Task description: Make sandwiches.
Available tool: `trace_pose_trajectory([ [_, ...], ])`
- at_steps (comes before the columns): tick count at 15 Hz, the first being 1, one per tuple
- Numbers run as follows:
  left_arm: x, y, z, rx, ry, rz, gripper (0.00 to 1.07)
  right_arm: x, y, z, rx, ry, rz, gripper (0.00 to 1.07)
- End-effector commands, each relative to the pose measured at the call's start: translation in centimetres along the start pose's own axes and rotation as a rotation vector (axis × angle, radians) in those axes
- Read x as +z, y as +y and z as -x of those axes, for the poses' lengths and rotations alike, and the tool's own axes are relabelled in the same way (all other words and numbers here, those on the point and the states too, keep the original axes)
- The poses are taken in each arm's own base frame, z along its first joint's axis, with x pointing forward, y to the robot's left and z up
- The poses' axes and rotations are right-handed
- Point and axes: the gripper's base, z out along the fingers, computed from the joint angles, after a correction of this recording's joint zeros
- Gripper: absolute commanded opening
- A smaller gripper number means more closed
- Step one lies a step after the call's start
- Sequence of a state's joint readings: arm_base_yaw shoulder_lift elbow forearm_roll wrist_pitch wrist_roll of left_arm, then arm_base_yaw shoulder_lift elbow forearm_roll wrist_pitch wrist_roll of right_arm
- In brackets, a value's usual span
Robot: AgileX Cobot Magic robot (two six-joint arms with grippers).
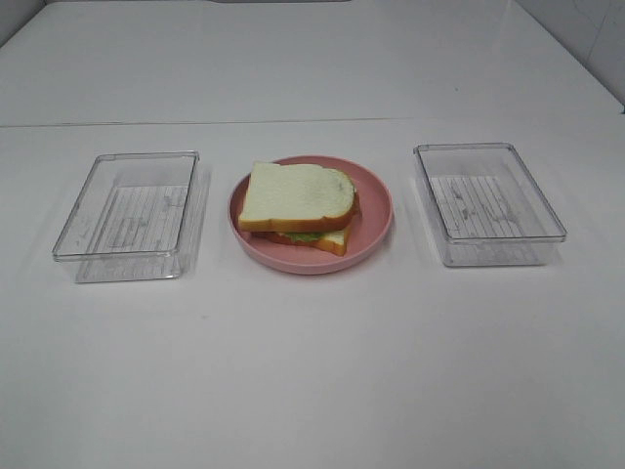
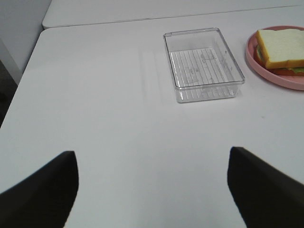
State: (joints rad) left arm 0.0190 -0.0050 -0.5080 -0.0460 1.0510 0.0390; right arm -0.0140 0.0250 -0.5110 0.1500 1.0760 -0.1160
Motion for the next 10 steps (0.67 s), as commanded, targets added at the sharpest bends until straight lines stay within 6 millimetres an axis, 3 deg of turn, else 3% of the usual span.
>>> trace_pose_trajectory([
  [1,-0.27,-0.06,-0.17,-0.003,-0.033,0.001,0.81,0.04,0.03,-0.06,-0.002,-0.016,-0.003,0.77],
  [10,-0.22,-0.05,-0.15,-0.003,-0.03,0.001,0.81,-0.36,0.13,-0.37,-0.005,-0.051,-0.003,0.77],
])
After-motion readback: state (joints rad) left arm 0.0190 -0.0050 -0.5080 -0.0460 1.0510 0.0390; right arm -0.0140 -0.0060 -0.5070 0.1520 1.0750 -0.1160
